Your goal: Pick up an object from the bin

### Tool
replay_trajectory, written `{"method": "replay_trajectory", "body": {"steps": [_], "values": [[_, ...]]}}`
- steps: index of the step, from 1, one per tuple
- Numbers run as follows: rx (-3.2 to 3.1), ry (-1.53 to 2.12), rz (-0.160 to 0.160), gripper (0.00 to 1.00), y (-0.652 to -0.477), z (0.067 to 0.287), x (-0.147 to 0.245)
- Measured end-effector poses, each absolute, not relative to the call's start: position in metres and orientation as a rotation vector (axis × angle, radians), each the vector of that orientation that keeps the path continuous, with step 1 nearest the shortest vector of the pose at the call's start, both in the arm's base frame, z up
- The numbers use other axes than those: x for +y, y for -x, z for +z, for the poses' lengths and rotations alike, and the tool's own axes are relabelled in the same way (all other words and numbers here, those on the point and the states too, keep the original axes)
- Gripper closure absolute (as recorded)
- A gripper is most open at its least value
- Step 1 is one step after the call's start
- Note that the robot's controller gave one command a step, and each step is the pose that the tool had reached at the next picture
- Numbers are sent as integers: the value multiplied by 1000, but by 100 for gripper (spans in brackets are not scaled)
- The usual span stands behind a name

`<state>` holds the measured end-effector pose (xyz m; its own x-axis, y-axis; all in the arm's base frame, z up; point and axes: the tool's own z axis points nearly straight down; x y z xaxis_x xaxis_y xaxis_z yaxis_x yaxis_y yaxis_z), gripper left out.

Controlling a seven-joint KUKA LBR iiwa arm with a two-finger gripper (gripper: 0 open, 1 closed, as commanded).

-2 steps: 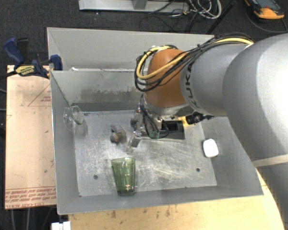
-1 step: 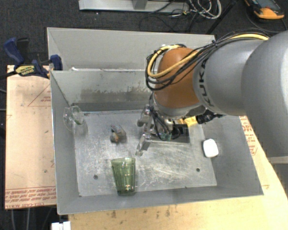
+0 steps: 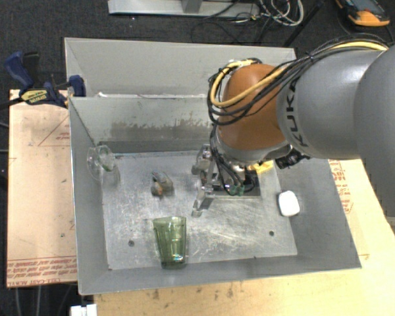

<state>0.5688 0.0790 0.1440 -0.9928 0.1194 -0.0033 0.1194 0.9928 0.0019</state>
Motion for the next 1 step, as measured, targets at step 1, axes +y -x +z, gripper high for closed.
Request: {"method": "replay_trajectory", "body": {"steps": [1], "values": [[3069,-653,3,0,-600,127,76]]}}
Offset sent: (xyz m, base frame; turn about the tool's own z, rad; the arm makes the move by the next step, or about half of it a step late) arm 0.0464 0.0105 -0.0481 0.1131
